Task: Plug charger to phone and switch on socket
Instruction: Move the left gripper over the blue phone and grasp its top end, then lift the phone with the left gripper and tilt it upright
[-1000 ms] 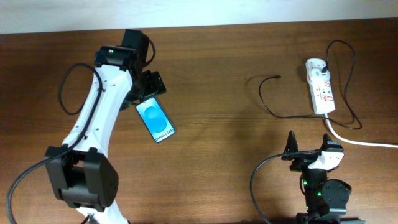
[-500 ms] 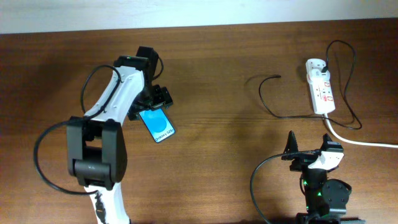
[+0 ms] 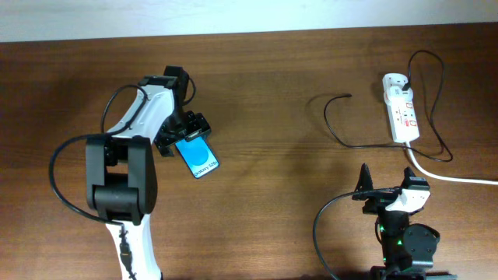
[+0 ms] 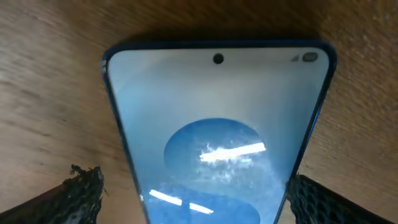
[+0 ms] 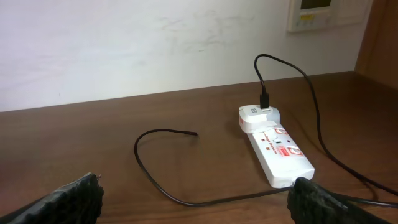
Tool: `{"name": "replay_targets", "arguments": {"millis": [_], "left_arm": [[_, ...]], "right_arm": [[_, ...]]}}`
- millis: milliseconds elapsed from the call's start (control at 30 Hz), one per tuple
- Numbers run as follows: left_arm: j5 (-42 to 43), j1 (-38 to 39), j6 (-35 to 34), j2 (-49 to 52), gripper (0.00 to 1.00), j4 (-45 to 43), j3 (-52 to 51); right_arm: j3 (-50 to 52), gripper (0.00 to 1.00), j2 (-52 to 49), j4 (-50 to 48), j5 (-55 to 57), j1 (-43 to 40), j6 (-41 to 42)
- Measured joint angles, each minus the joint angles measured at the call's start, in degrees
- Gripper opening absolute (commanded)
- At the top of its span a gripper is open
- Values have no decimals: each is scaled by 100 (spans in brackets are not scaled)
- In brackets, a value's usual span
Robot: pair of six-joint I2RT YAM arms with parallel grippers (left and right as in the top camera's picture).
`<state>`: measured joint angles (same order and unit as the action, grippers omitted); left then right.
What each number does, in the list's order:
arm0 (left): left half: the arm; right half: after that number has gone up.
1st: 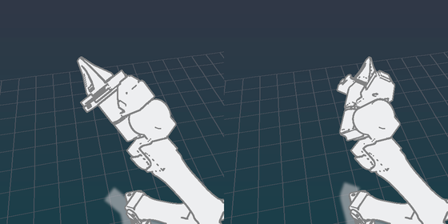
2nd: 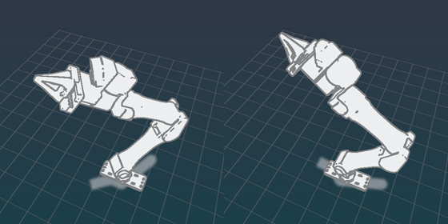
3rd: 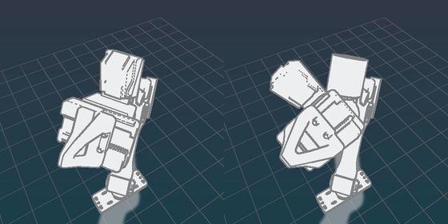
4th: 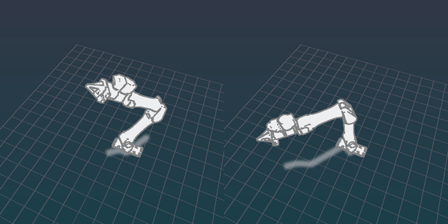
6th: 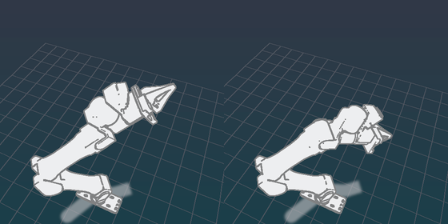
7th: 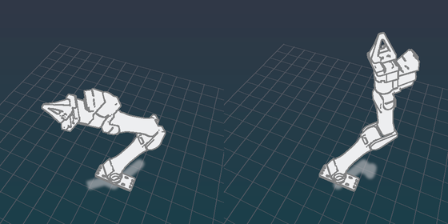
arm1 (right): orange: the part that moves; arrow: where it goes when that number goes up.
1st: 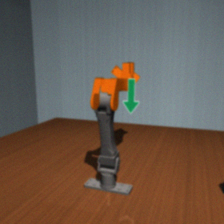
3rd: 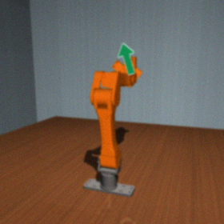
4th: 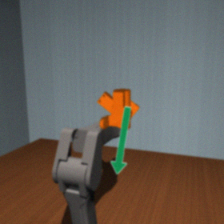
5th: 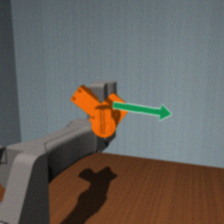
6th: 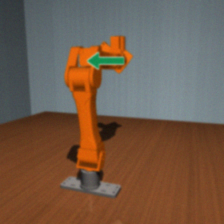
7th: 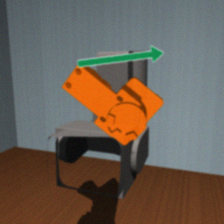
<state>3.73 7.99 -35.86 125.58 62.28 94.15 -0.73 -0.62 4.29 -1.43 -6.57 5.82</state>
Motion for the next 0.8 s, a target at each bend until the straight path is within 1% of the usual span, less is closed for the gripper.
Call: {"name": "replay_targets", "arguments": {"millis": [233,400,567,800], "left_arm": [[46,7,-24,2,99,-127,-160],[81,74,-24,2,99,-11,-160],[85,365,-24,2,99,87,-177],[81,361,-61,2,99,72,-179]], "right_arm": [[0,99,0,0,0,0,4],[0,99,0,0,0,0,2],[0,99,0,0,0,0,4],[0,99,0,0,0,0,0]]}}
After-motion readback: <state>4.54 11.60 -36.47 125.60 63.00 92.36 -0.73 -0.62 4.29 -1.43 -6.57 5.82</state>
